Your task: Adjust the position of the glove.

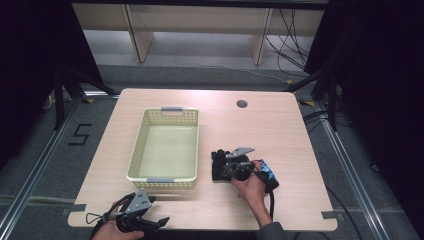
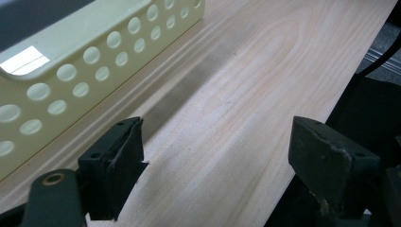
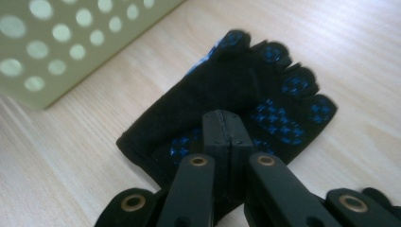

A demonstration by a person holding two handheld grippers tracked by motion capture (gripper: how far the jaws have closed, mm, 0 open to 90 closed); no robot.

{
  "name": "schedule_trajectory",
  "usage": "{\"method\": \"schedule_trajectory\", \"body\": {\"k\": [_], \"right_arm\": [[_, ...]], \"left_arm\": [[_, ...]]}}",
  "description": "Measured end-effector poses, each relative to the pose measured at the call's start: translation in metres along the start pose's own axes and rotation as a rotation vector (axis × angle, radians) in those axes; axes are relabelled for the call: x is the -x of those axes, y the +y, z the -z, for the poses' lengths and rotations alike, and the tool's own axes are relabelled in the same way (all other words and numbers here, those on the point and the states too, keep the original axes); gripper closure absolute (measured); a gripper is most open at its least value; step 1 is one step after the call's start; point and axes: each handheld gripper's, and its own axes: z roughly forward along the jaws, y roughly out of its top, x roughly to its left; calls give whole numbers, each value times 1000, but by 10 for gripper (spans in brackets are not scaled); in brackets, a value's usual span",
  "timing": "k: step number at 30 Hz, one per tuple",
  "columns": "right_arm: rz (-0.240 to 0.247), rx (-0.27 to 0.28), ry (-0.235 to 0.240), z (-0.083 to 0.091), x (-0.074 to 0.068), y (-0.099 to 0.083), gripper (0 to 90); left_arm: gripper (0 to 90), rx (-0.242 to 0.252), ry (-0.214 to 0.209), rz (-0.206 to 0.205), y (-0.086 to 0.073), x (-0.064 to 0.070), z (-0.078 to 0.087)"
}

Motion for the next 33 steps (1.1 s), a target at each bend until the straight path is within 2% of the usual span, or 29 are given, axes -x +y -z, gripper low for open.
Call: {"method": "schedule_trajectory", "body": {"k": [2,3,5,6,9,10,11,13,14,15,17,21,22,23,24,25,26,27,28,29,30,32,33], "right_arm": [[17,20,-21,-4,-1,-2,900],[7,-6,-13,-1,-2,-2,900],[11,11,-17,-1,-5,-4,900],[29,-17,-14,2,-5,-6,900],[-10,-9,5,7,-11,-13,900],[-3,11,5,7,-12,-16,900],[-14,-7,18,12,-15,-18,900],[-18,14,18,13,-21,-24,900],[-22,-9,31,17,-22,-25,900],[-32,14,35,18,-26,-28,900],[-16,11,39,21,-29,-33,900],[-14,5,44,27,-36,-40,900],[-11,35,37,25,-38,-42,900],[-38,-1,52,30,-40,-43,900],[-25,20,55,29,-41,-45,900],[-18,33,48,28,-42,-47,900],[-29,10,57,31,-44,-48,900],[-25,17,58,32,-46,-49,900],[-20,35,55,31,-47,-52,900],[-28,17,63,34,-49,-52,900],[-35,28,64,34,-51,-54,900],[-9,37,60,34,-50,-54,891],[-33,42,68,36,-52,-54,887]], "left_arm": [[187,3,6,-5,1,-1,0],[187,6,-1,0,1,0,0],[187,4,-1,3,0,0,0],[187,5,-1,3,0,0,1],[187,6,0,3,0,0,1],[187,5,-3,20,0,1,0],[187,6,-4,17,0,1,0],[187,7,2,18,0,1,0],[187,9,-1,8,1,1,1],[187,7,-2,20,0,1,1],[187,2,3,9,0,1,1],[187,1,3,6,1,1,1],[188,2,4,7,1,1,1],[187,5,3,10,1,1,1],[187,9,-3,14,1,2,1],[187,7,-1,-6,1,1,1],[187,7,-3,-9,1,1,1],[187,7,-3,-10,1,1,1],[187,14,-3,-9,1,1,1],[187,8,4,-10,1,1,1],[187,7,3,-7,1,1,1],[187,8,-1,-2,1,1,1],[187,7,1,11,1,2,1]]}}
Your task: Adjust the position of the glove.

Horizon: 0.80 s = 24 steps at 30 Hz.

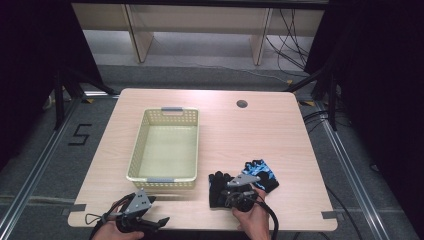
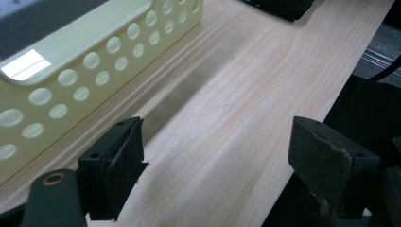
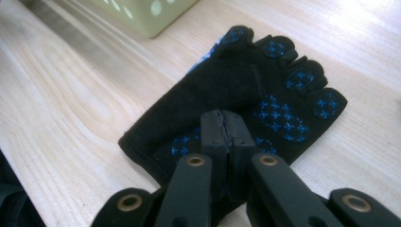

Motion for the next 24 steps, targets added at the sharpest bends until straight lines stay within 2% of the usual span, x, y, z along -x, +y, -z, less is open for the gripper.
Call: {"method": "schedule_trajectory", "body": {"k": [1,3,4,5,6,7,8,10,11,12,13,16,18,19,20,21,24], "right_arm": [[-2,2,-5,2,0,1,888],[25,-5,-24,8,0,1,891],[18,-17,-24,12,-3,0,900],[48,-13,-30,13,-3,-1,900],[40,-19,-24,14,-5,-3,900],[75,-20,-20,14,-6,-5,900],[62,-35,-15,13,-10,-7,900],[91,-65,-11,9,-15,-9,900],[87,-83,-3,8,-17,-8,900],[104,-56,-12,5,-19,-8,900],[100,-58,-8,3,-22,-7,900],[133,-61,22,-2,-29,-2,900],[126,-36,34,-8,-31,1,900],[125,-36,46,-11,-32,3,900],[113,-39,62,-13,-32,5,900],[102,-31,73,-16,-33,7,900],[76,-11,96,-23,-33,11,900]], "left_arm": [[187,-1,1,-16,1,-1,1],[187,5,-1,1,0,0,1],[187,6,2,-1,0,-1,1],[187,-3,2,-25,1,-2,2],[188,1,-1,-10,0,-1,1],[187,0,-8,4,0,0,0],[187,-1,-7,-7,0,-1,0],[187,-3,-1,-9,0,1,0],[187,2,-6,-20,1,1,0],[187,-9,0,-16,0,1,1],[187,-4,-1,-6,0,0,0],[188,-4,3,0,0,-1,0],[187,-2,2,0,0,-1,0],[187,2,-4,-17,1,-1,1],[188,1,-2,0,0,0,0],[188,0,-3,0,0,0,0],[187,0,-4,-21,1,-1,1]]}}
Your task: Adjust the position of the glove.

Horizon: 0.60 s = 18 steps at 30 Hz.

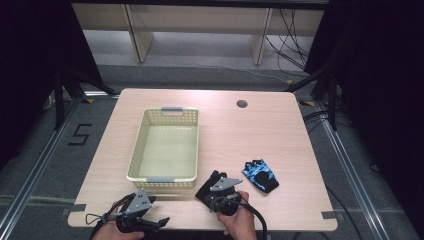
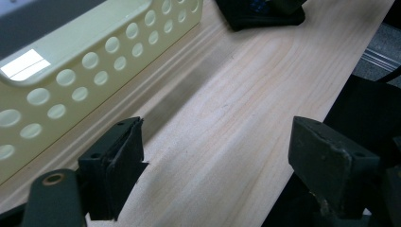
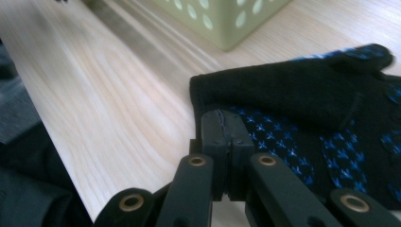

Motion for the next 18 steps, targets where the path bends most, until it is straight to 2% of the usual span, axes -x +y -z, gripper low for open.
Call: {"method": "schedule_trajectory", "body": {"k": [1,2,4,5,7,8,9,12,14,16,18], "right_arm": [[-14,18,5,-3,0,1,900],[-37,9,6,-3,-1,1,898],[-36,-8,16,-1,0,2,898],[-16,3,27,-2,1,2,897],[-43,10,27,-1,1,1,897],[-38,5,27,-1,1,1,897],[-50,0,24,-1,1,1,897],[-52,-3,24,-1,1,1,888],[-33,13,40,-1,3,1,864],[-59,13,33,3,3,1,823],[-54,60,22,12,8,4,824]], "left_arm": [[188,4,1,1,0,0,0],[188,2,4,25,0,1,-1],[188,1,0,23,0,1,-1],[187,0,1,22,0,1,-1],[187,1,-2,23,0,1,0],[187,3,-1,19,0,1,0],[187,3,1,-4,1,0,1],[188,4,0,-2,1,0,1],[187,3,0,-1,0,0,1],[188,0,2,-9,1,0,1],[188,7,0,5,1,1,1]]}}
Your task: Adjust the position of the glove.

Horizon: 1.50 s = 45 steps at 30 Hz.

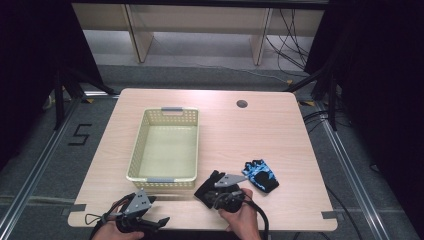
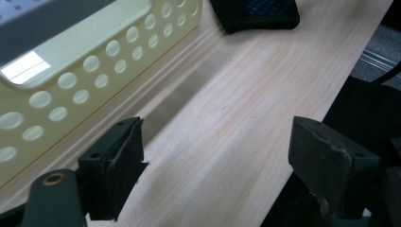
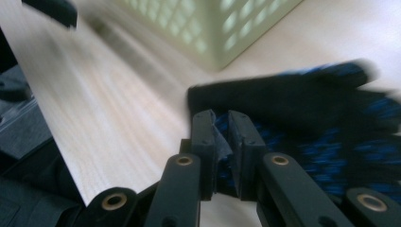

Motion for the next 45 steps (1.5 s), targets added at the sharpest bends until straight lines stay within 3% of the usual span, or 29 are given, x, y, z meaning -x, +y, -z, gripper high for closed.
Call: {"method": "schedule_trajectory", "body": {"k": [3,7,8,9,12,13,15,16,18,19,22,23,24,26,27,28,29,30,31,32,34,36,40,41,42,43,45], "right_arm": [[-9,41,-39,21,14,4,818],[-15,108,-141,48,43,1,816],[-41,108,-149,55,51,0,808],[-43,104,-176,59,56,-1,802],[-62,94,-250,72,79,-7,786],[-66,96,-261,74,83,-8,778],[-96,96,-279,79,90,-10,770],[-83,101,-299,81,98,-12,757],[-73,85,-323,84,107,-14,738],[-96,76,-330,86,108,-14,725],[-136,58,-351,87,119,-16,705],[-103,59,-361,87,125,-17,693],[-145,29,-369,88,123,-17,679],[-109,16,-398,87,133,-18,668],[-139,-9,-395,86,134,-17,654],[-107,-18,-411,85,137,-18,649],[-122,-20,-420,85,137,-18,648],[-105,-23,-425,84,140,-19,648],[-84,-32,-420,84,142,-19,650],[-131,-42,-414,85,141,-19,655],[-112,-51,-414,86,146,-21,674],[-131,-50,-405,87,144,-20,740],[-74,-86,-376,88,142,-21,898],[-47,-93,-380,88,142,-22,900],[-67,-101,-373,88,139,-22,900],[-44,-104,-366,87,139,-23,900],[-45,-122,-349,86,135,-24,900]], "left_arm": [[187,4,-2,3,0,0,0],[188,3,-4,-6,1,0,0],[188,3,-5,18,0,1,0],[188,-4,0,-14,1,-1,0],[188,-1,-1,-9,0,-1,0],[188,14,-9,9,0,1,-1],[188,-2,3,-9,0,-1,0],[188,16,-6,16,0,1,-1],[188,14,-8,9,0,0,-1],[188,-4,-2,-11,0,-1,0],[187,-5,2,-11,0,-1,-1],[188,0,0,-5,0,-1,-1],[187,1,-1,-3,0,-1,-1],[188,0,-5,1,0,-1,-1],[188,5,-5,26,0,0,-1],[188,6,-2,26,0,0,-2],[188,4,-7,2,0,-1,-1],[188,-4,1,-5,0,-2,-1],[188,-3,-1,19,0,0,-2],[188,-5,-1,20,0,0,-2],[188,-5,0,19,0,0,-2],[188,-4,0,19,0,0,-2],[189,-3,-3,0,0,-1,-2],[189,-7,2,7,0,-1,-1],[189,-6,-2,20,-1,0,-2],[189,-6,-9,0,0,-1,0],[189,-5,4,0,0,-1,-1]]}}
